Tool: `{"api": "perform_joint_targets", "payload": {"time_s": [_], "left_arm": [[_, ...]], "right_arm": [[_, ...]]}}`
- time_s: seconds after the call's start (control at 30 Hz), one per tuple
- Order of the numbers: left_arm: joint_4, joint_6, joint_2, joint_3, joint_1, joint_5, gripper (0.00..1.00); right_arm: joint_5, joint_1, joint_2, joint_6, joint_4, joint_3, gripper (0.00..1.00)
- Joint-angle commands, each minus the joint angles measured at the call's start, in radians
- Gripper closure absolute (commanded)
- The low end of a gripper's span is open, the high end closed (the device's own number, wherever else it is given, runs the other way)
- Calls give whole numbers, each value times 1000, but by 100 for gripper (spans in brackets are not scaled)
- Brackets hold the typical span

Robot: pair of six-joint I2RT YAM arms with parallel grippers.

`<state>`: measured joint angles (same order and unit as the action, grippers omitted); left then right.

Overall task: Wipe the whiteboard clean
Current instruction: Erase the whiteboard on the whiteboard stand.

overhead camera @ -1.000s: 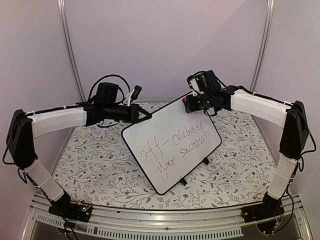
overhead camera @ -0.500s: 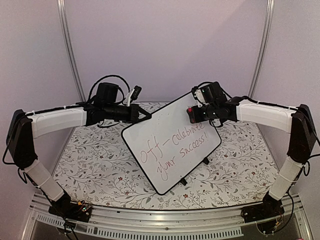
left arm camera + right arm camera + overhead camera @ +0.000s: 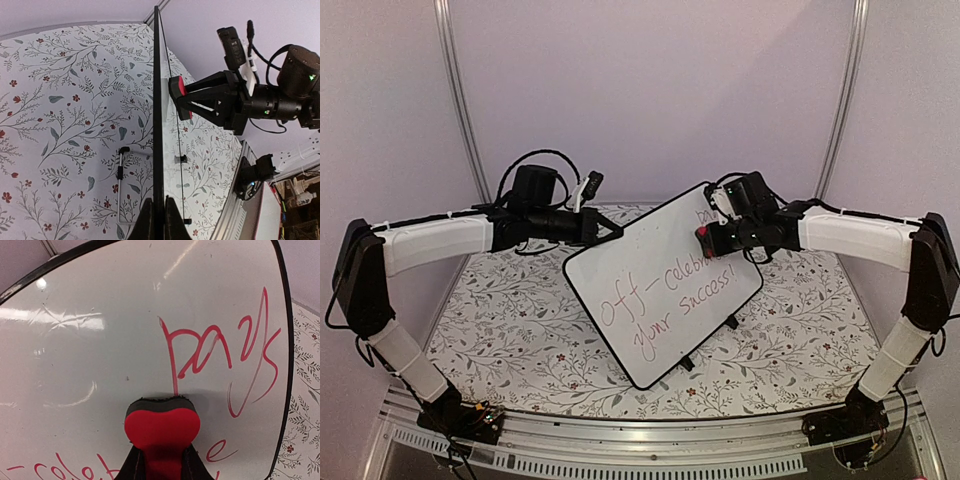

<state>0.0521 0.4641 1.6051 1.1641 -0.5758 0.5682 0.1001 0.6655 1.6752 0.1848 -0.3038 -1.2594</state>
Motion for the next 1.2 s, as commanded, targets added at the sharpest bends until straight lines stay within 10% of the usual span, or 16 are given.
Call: {"api": "perform_joint_targets", "payload": {"time_s": [0.0,0.53,1.17], "left_arm": [[-12,-75,-8,0,-24,34,100],[-12,-77,-18,2,-24,36,100],[-12,-77,-20,0,-24,35,100]], "right_arm": [[43,16,54,0,-39,-101,87],[124,1,153,13,-88,-296,86],[101,-10,64,18,-91,-77,86]]}}
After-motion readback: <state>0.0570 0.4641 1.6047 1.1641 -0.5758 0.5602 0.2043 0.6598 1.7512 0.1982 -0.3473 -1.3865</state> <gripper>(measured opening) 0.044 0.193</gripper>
